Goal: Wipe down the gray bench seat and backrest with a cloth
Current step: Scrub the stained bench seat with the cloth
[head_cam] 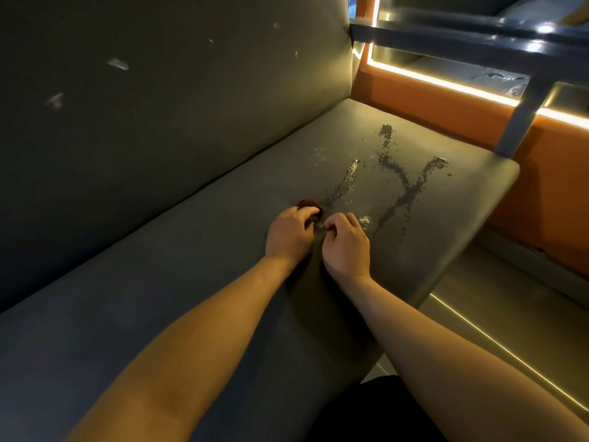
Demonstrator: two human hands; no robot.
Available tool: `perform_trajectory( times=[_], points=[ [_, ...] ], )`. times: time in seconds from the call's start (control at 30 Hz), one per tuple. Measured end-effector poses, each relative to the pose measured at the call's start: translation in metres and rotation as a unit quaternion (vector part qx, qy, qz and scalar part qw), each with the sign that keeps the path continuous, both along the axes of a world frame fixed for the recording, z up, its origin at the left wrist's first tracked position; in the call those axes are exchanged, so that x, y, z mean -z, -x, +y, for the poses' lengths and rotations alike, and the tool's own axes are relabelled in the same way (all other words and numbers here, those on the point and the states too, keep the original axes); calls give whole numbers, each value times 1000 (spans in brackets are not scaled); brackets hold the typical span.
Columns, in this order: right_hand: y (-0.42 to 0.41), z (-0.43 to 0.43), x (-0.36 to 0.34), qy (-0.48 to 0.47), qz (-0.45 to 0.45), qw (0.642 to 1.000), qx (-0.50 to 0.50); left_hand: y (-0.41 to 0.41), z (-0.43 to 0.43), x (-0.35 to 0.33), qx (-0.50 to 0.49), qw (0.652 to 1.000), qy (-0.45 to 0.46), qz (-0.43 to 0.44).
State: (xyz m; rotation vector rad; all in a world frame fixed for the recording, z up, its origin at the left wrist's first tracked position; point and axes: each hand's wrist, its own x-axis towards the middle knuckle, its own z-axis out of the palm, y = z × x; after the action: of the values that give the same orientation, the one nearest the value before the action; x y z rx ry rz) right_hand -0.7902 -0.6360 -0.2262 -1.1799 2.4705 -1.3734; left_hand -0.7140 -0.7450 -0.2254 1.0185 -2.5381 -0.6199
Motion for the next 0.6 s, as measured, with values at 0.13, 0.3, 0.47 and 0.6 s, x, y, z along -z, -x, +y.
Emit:
perform_trajectory(
  times=[0.13, 0.3, 0.47, 0.6],
  points=[
    [0, 2, -19, -35, -98, 994, 13, -8, 34, -6, 19, 999, -24, 23],
    [1, 12, -38, -70, -149, 986, -21, -20, 58, -29, -39, 960, -248, 122],
    [-14, 42, -52, 63, -201, 978, -4, -16, 71, -52, -140, 862, -425, 238],
    [-23, 60, -62, 73, -213, 973, -44, -3, 88, -62, -148, 779, -541, 280]
  ],
)
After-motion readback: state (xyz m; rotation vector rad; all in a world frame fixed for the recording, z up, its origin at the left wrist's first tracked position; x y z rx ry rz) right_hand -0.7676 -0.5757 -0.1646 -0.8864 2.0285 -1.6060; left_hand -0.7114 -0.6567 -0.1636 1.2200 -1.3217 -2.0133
